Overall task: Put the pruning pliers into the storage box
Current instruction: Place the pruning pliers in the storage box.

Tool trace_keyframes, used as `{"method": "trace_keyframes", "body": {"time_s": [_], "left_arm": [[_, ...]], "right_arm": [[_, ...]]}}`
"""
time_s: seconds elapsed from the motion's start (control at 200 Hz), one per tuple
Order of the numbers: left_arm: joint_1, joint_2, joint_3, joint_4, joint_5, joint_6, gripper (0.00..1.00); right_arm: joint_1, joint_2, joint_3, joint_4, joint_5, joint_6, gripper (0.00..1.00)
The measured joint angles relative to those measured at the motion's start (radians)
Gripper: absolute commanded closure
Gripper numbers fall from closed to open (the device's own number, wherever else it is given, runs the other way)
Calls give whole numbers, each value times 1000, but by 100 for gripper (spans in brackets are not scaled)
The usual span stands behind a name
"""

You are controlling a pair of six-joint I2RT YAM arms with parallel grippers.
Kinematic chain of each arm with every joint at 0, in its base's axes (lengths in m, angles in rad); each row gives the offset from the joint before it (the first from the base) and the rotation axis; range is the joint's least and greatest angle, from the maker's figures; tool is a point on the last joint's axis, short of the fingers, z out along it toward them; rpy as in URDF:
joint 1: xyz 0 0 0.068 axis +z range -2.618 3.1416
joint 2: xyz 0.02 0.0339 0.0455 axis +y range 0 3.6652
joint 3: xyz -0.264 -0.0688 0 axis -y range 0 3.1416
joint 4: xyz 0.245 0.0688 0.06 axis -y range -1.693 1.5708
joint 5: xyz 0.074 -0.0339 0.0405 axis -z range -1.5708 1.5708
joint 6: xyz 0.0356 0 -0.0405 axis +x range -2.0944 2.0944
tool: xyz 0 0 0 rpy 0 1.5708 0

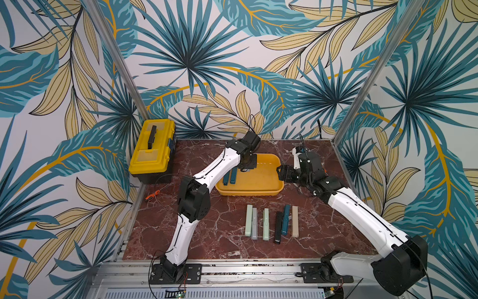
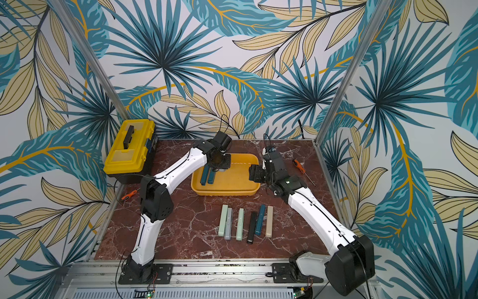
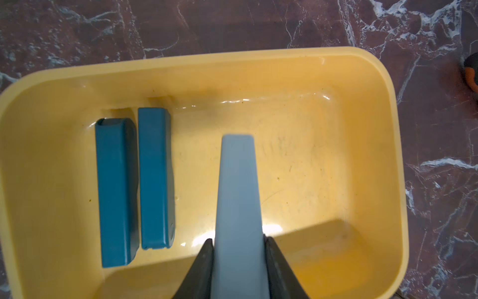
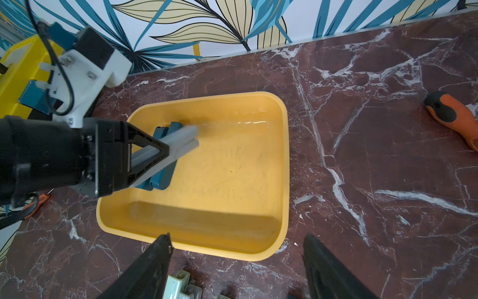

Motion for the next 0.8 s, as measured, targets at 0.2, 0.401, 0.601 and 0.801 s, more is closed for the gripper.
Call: {"method": "trace_keyframes", "body": {"time_s": [0.2, 0.401, 0.601, 0.801], "left_arm": [[12, 101, 75, 31, -4, 8, 66], [15, 151, 80, 38, -12, 16, 66], [17, 157, 89, 34, -9, 19, 66], [16, 114, 2, 51, 4, 19, 66]], "right_arm": [[0, 1, -1, 0, 0, -1, 18], [0, 9, -3, 0, 9, -1, 18], [0, 19, -10, -1, 19, -1, 18], [0, 33, -10, -1, 20, -1, 18]]}}
